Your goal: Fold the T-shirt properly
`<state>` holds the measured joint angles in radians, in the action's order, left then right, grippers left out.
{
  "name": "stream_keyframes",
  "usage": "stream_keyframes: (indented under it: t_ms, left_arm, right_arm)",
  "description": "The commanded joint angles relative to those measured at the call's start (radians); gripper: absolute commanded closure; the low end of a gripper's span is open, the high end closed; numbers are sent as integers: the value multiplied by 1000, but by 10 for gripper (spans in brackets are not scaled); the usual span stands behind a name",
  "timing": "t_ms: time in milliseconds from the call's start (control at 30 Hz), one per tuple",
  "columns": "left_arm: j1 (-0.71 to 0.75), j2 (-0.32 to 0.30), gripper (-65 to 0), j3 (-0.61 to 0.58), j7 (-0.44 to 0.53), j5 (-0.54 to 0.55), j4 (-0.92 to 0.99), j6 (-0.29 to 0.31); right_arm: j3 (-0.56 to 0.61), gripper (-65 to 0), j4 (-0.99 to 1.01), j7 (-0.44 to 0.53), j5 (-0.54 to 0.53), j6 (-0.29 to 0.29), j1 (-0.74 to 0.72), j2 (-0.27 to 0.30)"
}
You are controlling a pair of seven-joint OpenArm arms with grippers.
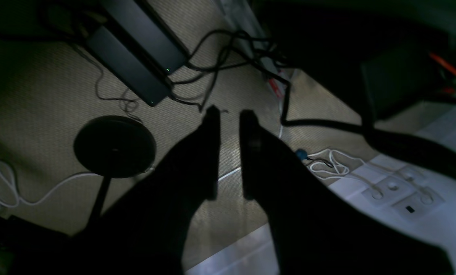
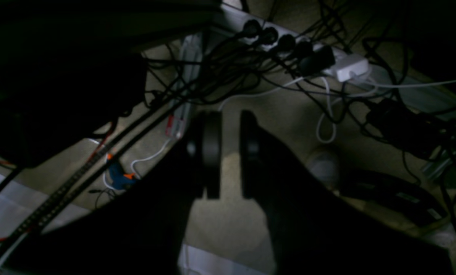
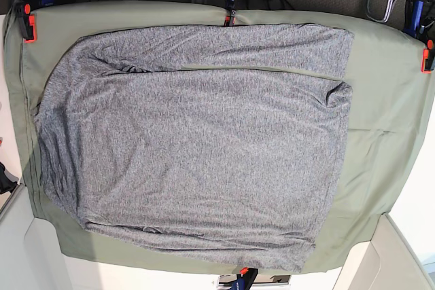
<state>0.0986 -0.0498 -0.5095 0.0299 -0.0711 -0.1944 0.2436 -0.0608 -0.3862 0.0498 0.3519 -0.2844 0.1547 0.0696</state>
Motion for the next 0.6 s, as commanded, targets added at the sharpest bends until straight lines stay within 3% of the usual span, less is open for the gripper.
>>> stream_keyframes:
  t_ms: [0, 400, 567]
  left_arm:
    - [3, 0, -93, 1, 23, -1, -6, 3]
    - [34, -7, -93, 1, 7, 0, -24, 3]
    - [109, -48, -93, 1, -35, 3, -128, 4]
  right_arm:
    - [-2, -74, -6, 12, -5, -4, 4, 6]
    - [-2, -74, -15, 12, -5, -7, 28, 12]
    - [-2, -74, -99, 14, -5, -8, 113, 39]
